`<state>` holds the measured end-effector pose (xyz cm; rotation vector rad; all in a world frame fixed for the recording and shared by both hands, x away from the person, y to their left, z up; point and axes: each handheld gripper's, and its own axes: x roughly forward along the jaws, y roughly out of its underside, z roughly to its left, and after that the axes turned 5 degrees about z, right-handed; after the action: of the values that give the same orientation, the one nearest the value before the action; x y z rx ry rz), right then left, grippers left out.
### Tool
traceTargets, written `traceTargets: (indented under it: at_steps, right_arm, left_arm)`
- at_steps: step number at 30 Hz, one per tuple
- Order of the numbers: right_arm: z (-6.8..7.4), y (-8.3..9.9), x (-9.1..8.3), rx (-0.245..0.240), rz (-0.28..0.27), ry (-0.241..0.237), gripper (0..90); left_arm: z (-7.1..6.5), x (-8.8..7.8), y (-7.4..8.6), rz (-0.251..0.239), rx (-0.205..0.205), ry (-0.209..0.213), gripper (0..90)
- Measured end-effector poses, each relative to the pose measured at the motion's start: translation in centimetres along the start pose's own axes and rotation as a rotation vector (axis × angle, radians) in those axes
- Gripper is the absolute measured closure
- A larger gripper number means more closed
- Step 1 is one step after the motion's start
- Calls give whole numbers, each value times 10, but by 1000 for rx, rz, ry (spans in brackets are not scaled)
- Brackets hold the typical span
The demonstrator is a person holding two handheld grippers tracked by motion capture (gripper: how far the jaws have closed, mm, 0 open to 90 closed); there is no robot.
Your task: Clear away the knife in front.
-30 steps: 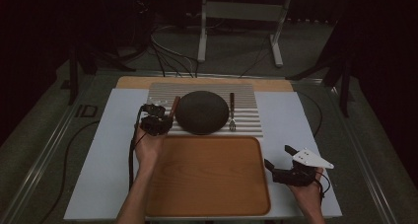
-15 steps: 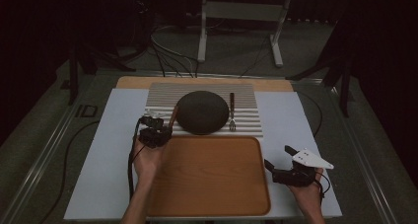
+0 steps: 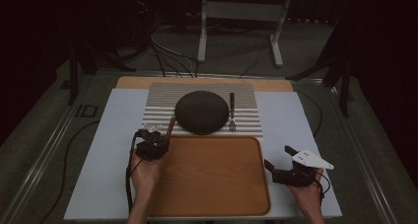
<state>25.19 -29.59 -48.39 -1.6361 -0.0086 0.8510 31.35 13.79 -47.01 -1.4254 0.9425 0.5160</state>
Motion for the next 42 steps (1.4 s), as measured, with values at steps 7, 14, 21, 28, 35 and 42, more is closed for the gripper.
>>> traceTargets:
  at_steps: [7,14,21,28,35,42]
  right_arm:
    - [1,0,-1,1,1,2,77]
    - [1,0,-1,1,1,0,77]
    - [2,0,0,1,2,-2,78]
    - [0,0,-1,15,-3,-7,77]
    - [1,0,0,11,-2,-10,77]
    - [1,0,1,14,-1,-11,77]
  left_arm:
    - [2,-1,18,9,-26,-11,781]
    - [4,-3,41,20,-57,-21,780]
    - [9,-8,60,26,-101,-25,780]
    - [11,-11,70,30,-122,-40,780]
    - [12,-12,77,38,-141,-45,779]
    - [9,-16,78,23,-128,-51,741]
